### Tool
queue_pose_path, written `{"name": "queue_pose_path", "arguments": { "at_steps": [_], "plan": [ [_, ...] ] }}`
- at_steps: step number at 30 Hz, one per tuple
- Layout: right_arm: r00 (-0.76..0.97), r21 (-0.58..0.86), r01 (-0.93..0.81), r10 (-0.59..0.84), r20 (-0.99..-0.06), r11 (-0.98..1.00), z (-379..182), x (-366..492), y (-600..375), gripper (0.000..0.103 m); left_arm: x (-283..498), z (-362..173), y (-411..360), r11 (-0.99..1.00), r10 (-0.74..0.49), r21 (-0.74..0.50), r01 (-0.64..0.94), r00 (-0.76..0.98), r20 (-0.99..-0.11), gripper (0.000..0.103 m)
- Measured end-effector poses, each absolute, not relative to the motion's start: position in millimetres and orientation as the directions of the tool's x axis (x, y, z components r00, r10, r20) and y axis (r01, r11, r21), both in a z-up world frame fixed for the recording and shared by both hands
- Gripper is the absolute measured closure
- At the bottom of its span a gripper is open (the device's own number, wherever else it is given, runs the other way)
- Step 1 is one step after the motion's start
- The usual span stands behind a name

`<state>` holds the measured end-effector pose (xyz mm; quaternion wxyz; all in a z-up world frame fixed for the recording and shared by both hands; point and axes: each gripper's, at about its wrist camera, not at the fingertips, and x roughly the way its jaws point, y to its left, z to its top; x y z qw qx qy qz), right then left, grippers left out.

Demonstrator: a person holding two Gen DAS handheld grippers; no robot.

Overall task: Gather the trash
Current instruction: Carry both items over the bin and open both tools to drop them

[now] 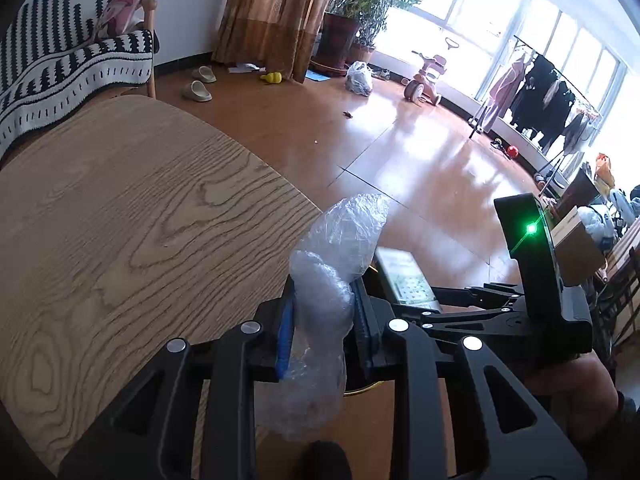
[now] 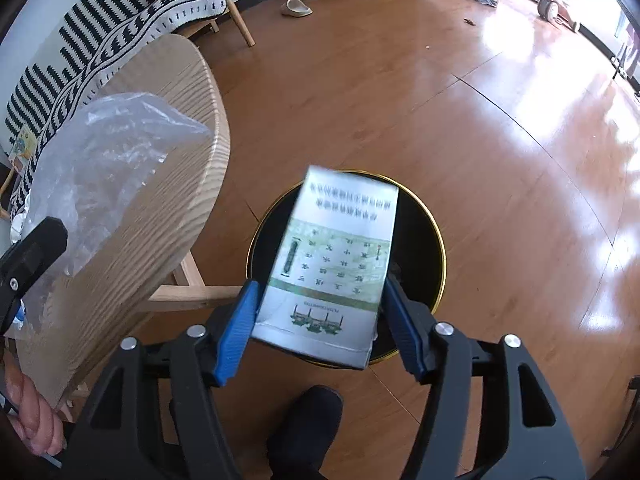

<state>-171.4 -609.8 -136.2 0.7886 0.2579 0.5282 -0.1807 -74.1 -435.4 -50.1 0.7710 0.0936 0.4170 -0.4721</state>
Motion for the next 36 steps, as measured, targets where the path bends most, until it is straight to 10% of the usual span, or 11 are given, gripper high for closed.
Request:
{"name": "queue_pose_path", "arguments": {
  "at_steps": [20, 26, 36],
  "plan": [
    [0.473, 0.329, 0.666, -0.039, -0.88, 0.669, -98.2, -234.0, -647.8, 0.021, -101.5, -78.0, -494.5, 0.433, -0.648, -0.333, 0.837, 0.033, -0.761, 0.077],
    [0.485, 0.326, 0.666, -0.057, -0.873, 0.671, -86.0, -234.7, -644.4, 0.021, -102.9, -77.5, -499.6, 0.455, -0.639, -0.288, 0.843, 0.084, -0.764, 0.022],
    [0.51, 0.318, 0.596, -0.042, -0.859, 0.737, -63.8, -194.9, -601.4, 0.019, -60.7, -39.3, -416.4, 0.569, -0.656, -0.288, 0.77, 0.214, -0.723, 0.01]
  ]
}}
